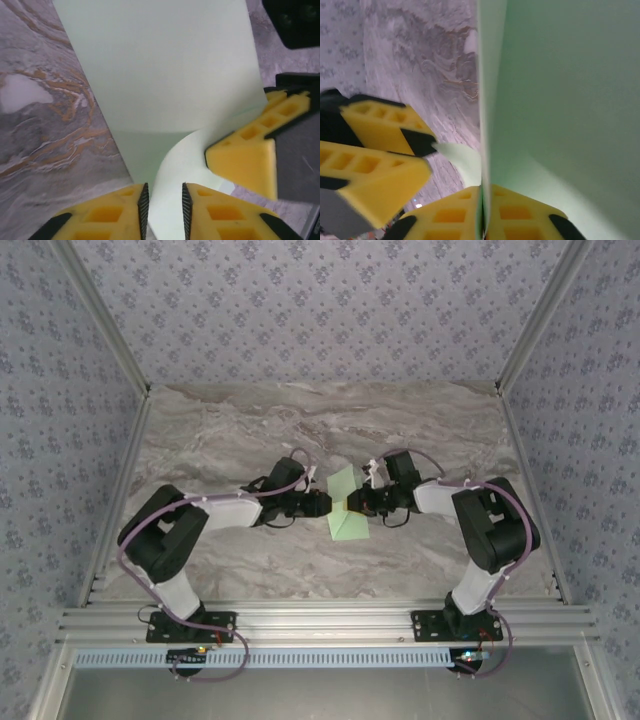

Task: Fold a paper plane with a square sheet of paper (fold left side to right side)
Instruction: Turn over the paper at the center of the table.

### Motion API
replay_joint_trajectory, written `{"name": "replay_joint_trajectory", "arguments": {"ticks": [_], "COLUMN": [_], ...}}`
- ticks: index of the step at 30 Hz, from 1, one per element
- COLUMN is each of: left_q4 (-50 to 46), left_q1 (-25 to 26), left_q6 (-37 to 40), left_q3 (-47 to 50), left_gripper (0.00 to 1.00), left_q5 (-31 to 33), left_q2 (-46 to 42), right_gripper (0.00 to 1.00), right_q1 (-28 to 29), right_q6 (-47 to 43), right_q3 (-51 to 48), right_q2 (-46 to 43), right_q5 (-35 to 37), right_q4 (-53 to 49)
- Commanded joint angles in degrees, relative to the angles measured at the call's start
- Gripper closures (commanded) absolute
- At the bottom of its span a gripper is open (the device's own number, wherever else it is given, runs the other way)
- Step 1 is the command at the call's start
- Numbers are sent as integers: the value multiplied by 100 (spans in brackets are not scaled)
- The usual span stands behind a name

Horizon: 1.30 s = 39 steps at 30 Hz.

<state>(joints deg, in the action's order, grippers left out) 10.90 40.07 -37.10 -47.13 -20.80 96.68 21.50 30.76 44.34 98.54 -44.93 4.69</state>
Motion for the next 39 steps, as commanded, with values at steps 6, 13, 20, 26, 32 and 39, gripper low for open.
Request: {"name": "replay_joint_trajectory", "arguments": {"ticks": [6,13,20,26,32,39], "left_q4": [379,1256,2494,4083,4145,4073], "left_q1": [-618,-771,-429,-233,-131,-82], "left_q6": [-734,-1519,-1989,-2476,-2446,-2275], "left_q3": [787,788,541,675,629,753], "left_gripper": [23,8,8,14,46,83], "left_q5": [-109,-868,-1379,-1603,-1555,-1453], "left_q2": [-2025,-2953,-2828,-2672,-2742,-2900], "right_gripper": [100,98,96,96,95,90], "right_q1": [-640,-761,-189,243,355,353], "right_q6": [-134,319,741,848,1171,1279], "right_q3": [126,757,1355,1665,1649,1518], "right_q2": [-1281,-2509,-2950,-2953,-2989,-3116], "right_q5": [-824,-1326,-1217,-1142,-1226,-1212], "right_q4": [197,147,177,65,360,396]}}
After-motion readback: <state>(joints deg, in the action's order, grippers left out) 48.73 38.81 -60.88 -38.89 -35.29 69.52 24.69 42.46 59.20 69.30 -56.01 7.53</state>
